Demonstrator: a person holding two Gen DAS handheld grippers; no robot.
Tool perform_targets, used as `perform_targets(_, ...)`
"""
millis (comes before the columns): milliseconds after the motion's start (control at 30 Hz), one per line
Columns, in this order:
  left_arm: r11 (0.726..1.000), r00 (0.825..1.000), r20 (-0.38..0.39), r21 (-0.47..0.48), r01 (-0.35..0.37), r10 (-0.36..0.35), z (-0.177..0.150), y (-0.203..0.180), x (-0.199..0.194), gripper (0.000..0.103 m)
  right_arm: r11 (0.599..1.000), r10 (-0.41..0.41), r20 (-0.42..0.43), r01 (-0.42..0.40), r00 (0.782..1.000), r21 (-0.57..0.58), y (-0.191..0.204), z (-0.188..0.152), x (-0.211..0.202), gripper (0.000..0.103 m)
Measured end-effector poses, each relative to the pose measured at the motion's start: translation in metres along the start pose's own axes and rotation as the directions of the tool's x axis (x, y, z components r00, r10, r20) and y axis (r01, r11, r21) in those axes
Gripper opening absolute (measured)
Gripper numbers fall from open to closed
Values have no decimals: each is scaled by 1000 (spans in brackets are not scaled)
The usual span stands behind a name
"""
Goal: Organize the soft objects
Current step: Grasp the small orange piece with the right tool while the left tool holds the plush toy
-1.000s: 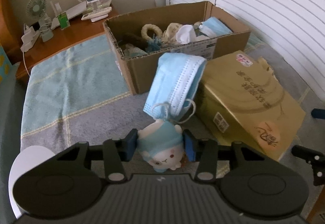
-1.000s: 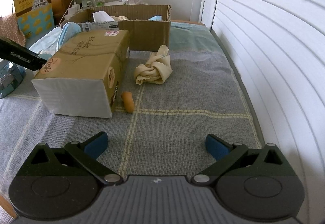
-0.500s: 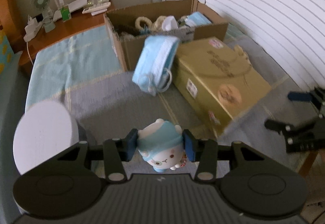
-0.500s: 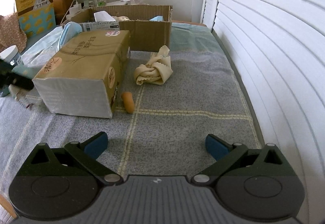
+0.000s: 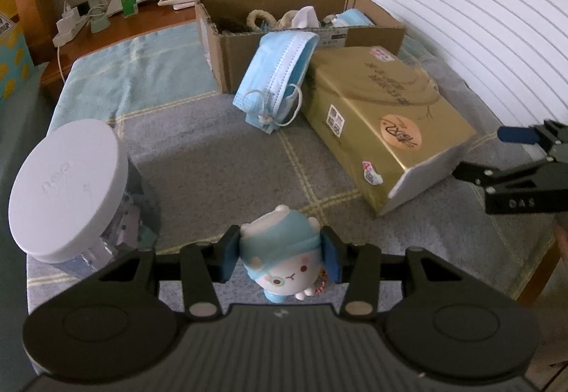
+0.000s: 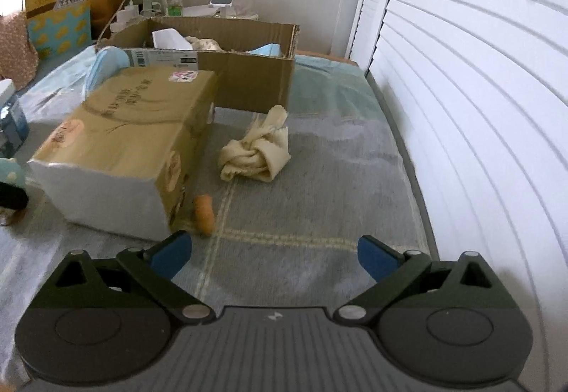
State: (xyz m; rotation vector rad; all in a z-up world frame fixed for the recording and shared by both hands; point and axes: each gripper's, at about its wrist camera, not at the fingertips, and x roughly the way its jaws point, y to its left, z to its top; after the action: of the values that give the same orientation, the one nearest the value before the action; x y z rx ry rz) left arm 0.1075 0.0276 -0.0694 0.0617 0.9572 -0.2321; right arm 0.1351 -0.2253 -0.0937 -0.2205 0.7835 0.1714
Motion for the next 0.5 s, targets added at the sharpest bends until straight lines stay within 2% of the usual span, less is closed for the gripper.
perform_targets(100,1000,1000,5,-2,-2,2,0,0,0,47,1000,-12,6,12,1000,-12,-2,3,4,101)
perform_targets(200,1000,1000,2,-7,-1,1,0,0,1,47,999,-43,14,43,999,25,-11,6,5,100)
perform_targets(300,1000,1000,-5,-5,1,-1,-1,0,3,47,994,-85,11,84,996,74,-20,9,5,87)
perform_targets(433,1000,1000,-11,-5,6,-7,-1,-1,5,47,996,-44,28,42,999,83,-22,7,-1,82)
perform_targets(500,1000,1000,-13,-4,7,-7,-2,-1,6,47,997,1,35,-3,999,75,-18,6,-2,71)
